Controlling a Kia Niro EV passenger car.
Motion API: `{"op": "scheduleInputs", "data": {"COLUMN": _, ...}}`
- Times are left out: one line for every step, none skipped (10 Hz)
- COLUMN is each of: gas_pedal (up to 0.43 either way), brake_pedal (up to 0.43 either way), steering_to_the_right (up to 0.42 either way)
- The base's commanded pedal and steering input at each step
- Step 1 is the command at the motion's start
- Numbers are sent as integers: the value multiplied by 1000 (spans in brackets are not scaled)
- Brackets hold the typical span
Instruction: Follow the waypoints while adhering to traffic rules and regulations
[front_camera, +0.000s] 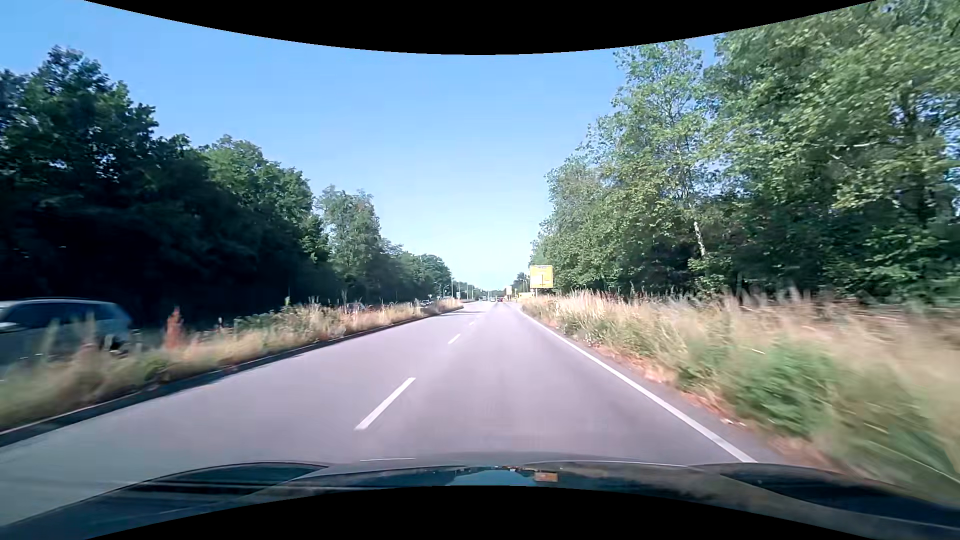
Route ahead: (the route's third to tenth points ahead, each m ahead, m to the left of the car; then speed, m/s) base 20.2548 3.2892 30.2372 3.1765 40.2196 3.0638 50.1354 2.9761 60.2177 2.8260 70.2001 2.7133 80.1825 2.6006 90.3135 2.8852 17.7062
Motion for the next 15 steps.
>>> {"op": "scheduleInputs", "data": {"gas_pedal": 110, "brake_pedal": 0, "steering_to_the_right": 0}}
{"op": "scheduleInputs", "data": {"gas_pedal": 110, "brake_pedal": 0, "steering_to_the_right": 0}}
{"op": "scheduleInputs", "data": {"gas_pedal": 110, "brake_pedal": 0, "steering_to_the_right": 0}}
{"op": "scheduleInputs", "data": {"gas_pedal": 110, "brake_pedal": 0, "steering_to_the_right": 0}}
{"op": "scheduleInputs", "data": {"gas_pedal": 110, "brake_pedal": 0, "steering_to_the_right": 0}}
{"op": "scheduleInputs", "data": {"gas_pedal": 110, "brake_pedal": 0, "steering_to_the_right": 1}}
{"op": "scheduleInputs", "data": {"gas_pedal": 110, "brake_pedal": 0, "steering_to_the_right": 0}}
{"op": "scheduleInputs", "data": {"gas_pedal": 110, "brake_pedal": 0, "steering_to_the_right": 0}}
{"op": "scheduleInputs", "data": {"gas_pedal": 110, "brake_pedal": 0, "steering_to_the_right": 0}}
{"op": "scheduleInputs", "data": {"gas_pedal": 110, "brake_pedal": 0, "steering_to_the_right": 0}}
{"op": "scheduleInputs", "data": {"gas_pedal": 110, "brake_pedal": 0, "steering_to_the_right": 0}}
{"op": "scheduleInputs", "data": {"gas_pedal": 110, "brake_pedal": 0, "steering_to_the_right": 0}}
{"op": "scheduleInputs", "data": {"gas_pedal": 110, "brake_pedal": 0, "steering_to_the_right": 0}}
{"op": "scheduleInputs", "data": {"gas_pedal": 110, "brake_pedal": 0, "steering_to_the_right": 0}}
{"op": "scheduleInputs", "data": {"gas_pedal": 110, "brake_pedal": 0, "steering_to_the_right": 0}}
